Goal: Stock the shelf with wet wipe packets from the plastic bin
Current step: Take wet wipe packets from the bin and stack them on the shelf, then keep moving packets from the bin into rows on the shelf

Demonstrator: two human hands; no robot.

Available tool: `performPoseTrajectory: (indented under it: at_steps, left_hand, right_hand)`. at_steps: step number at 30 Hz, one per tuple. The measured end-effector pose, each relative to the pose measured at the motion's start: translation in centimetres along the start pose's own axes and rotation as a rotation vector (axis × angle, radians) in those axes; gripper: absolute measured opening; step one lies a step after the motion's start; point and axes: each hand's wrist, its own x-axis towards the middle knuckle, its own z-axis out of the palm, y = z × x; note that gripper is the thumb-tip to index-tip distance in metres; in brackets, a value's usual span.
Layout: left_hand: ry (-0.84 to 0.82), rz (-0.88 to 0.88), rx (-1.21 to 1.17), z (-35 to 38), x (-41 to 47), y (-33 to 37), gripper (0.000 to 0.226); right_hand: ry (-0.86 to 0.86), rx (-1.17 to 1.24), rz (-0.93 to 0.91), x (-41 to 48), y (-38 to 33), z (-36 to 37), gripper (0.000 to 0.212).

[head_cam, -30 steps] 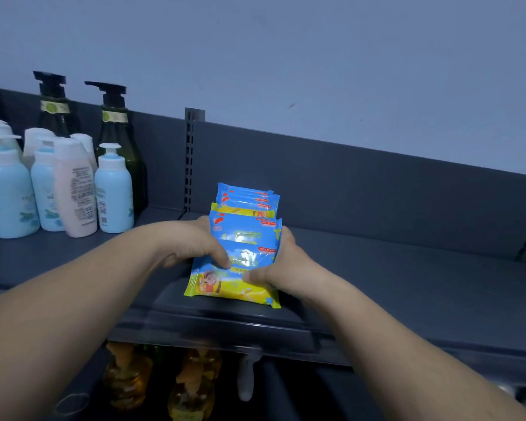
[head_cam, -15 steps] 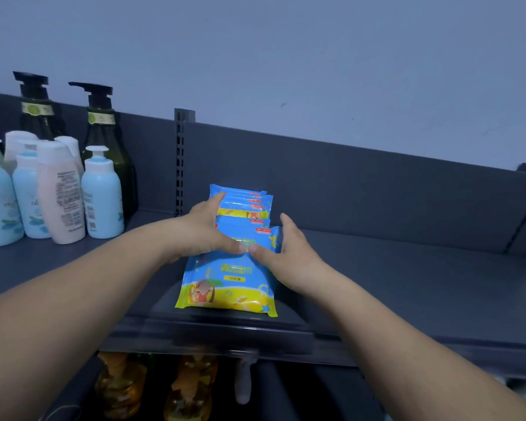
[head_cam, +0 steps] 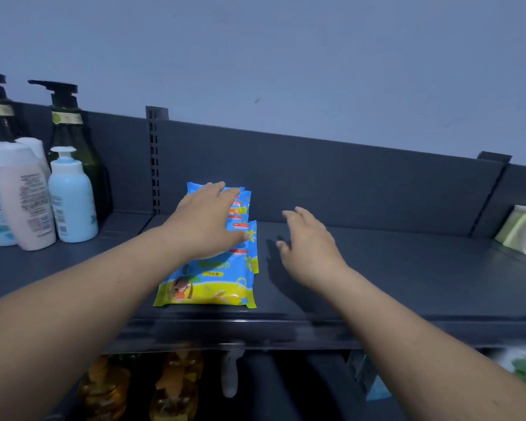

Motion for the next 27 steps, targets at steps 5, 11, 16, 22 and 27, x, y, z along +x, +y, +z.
performPoseTrajectory:
  at_steps: [5,11,16,22,27]
  left_hand:
    - [0.001,0.058,0.065,0.0,0.1,2.3,0.084]
    - [-0.021,0.125,0.106,0.4,0.6,5.1,0.087]
    - [-0.029,0.191,0.134,0.8,0.9,7.9,0.084]
    - [-0.032,0.287,0.115,2.0,1.4,12.1,0.077]
    - [-0.045,0.409,0.059,3.2,1.6,17.1,0.068]
  right_hand:
    - [0.068,-0.163,-0.006,-1.0,1.6,-0.7,0.056]
    - [0.077,-0.269,0.025,-2.0,3.8,-1.8,0.060]
    - [0.092,-0.310,0.079,-3.5,6.1,-3.1,0.059]
    - [0.118,-0.344,0.177,-6.3,9.6,-5.3,0.055]
    - [0.157,-0.377,0.274,-9.7,13.1,-7.1,0.050]
